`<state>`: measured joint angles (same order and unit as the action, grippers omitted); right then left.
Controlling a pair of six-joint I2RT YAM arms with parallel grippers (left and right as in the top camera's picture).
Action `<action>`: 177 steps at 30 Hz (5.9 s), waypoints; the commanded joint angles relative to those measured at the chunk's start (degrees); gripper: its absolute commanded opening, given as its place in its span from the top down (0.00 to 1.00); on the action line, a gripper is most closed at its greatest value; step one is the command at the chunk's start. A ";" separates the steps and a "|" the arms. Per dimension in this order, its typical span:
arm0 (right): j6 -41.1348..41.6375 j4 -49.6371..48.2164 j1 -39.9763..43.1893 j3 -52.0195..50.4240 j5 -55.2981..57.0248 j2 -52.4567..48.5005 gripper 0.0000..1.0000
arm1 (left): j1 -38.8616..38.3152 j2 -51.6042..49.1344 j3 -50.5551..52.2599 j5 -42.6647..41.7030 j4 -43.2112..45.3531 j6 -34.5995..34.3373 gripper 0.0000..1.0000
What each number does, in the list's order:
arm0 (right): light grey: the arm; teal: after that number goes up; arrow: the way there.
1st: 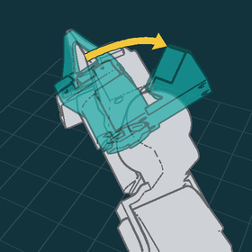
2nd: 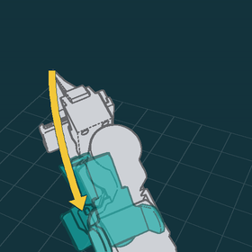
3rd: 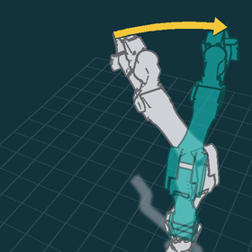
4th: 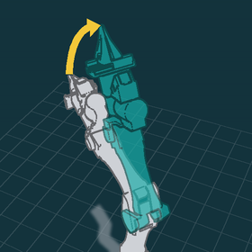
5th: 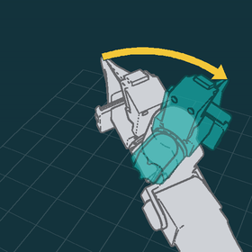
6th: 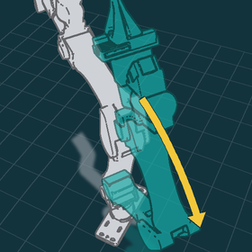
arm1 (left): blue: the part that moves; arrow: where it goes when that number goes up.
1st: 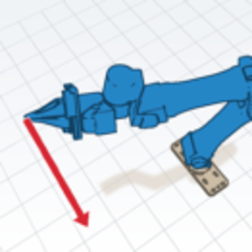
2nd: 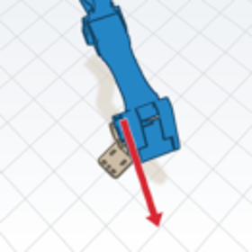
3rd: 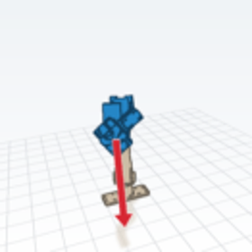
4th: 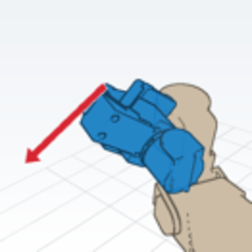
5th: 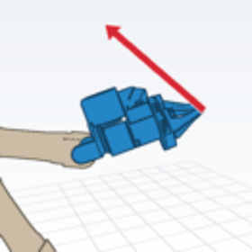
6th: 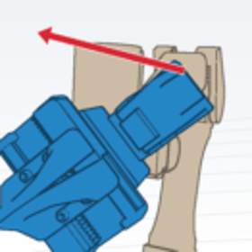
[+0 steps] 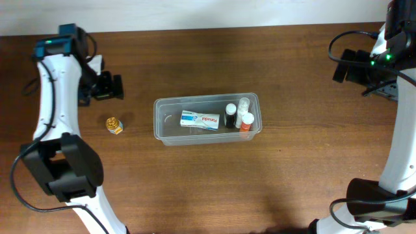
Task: Pack container
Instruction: 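Move left gripper to gold-lidded jar and grasp it, then lift gold jar and carry it over the container, then lower gold jar into container's left end and release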
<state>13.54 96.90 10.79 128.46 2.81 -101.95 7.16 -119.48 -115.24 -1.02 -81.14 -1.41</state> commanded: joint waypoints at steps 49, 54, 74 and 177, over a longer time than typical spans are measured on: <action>0.46 0.00 0.17 0.33 0.70 0.33 0.02 | -0.13 -2.34 27.08 2.89 23.65 -6.67 0.01; 0.46 0.00 0.17 0.33 0.68 0.33 0.02 | -0.13 -2.56 27.08 2.73 23.61 -6.69 0.01; 0.46 0.00 0.17 0.33 0.70 0.33 0.02 | -0.13 -2.56 26.29 1.18 22.58 -6.69 0.62; 0.46 0.00 0.17 0.33 0.70 0.33 0.02 | -25.86 -1.22 9.84 2.36 8.13 -4.83 0.01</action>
<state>13.54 96.92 10.79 128.46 2.81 -101.93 -18.90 -121.75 -102.28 0.75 -72.07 -6.28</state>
